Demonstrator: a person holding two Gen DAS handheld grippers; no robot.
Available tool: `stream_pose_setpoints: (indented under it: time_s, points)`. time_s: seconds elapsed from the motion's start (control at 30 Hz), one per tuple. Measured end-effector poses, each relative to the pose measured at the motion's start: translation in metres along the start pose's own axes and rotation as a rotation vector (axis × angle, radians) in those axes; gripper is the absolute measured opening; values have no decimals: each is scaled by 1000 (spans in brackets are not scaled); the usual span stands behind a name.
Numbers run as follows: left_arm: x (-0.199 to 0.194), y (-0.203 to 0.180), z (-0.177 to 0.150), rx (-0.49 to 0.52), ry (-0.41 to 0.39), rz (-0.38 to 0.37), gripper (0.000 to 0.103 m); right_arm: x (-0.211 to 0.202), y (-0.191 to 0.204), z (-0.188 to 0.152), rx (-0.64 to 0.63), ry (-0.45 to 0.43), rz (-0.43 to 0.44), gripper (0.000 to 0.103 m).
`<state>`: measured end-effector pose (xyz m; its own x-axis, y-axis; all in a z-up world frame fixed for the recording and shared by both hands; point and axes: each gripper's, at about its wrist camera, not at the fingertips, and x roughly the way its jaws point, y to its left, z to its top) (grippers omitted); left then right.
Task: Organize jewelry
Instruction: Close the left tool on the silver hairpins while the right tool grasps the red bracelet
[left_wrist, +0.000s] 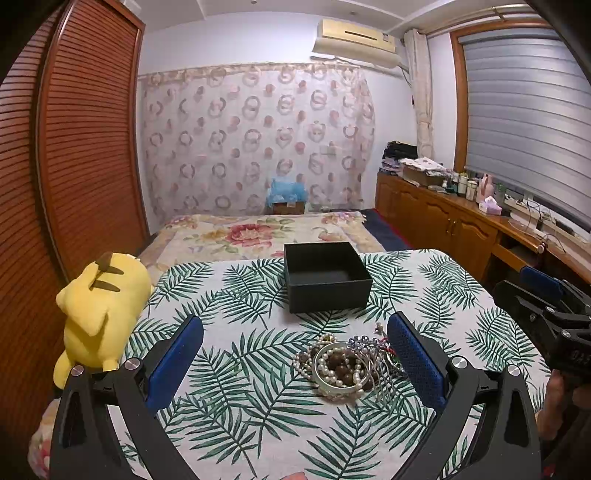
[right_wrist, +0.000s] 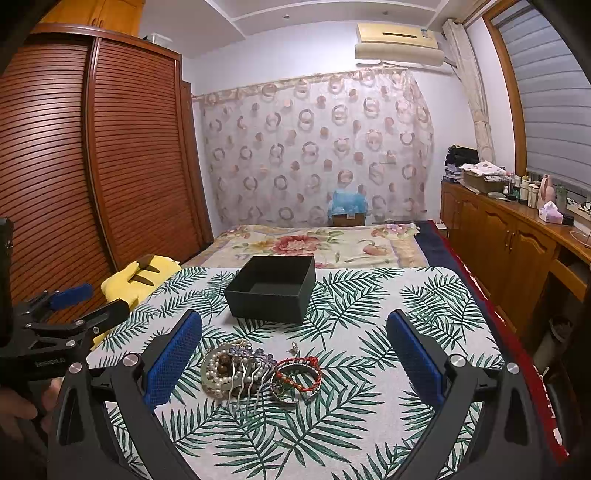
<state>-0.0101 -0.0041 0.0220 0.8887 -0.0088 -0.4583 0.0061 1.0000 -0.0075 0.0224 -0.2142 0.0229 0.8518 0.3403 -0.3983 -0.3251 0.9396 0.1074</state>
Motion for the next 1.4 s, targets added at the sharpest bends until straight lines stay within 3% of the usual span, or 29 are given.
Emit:
stream_pose_setpoints:
  time_s: [0.2,0.4,0.8,1.17,1.4]
  points:
    - [15,1,-8,-4,36,-32,97,6,10,0,-2,20,14,101]
    - [40,-2,-24,16,111,-89,97,31,-4,-18,3,85,24,101]
    - [93,-27,-37,77,249,-215,95,70,-33,-63,-26,237,38,88]
    - [141,-40,-31,62,361,-341,53,85,-36,-73,-46,293,51,88]
    - [160,-48,-32,95,404,-358,50,87,-36,-71,-55,292,54,88]
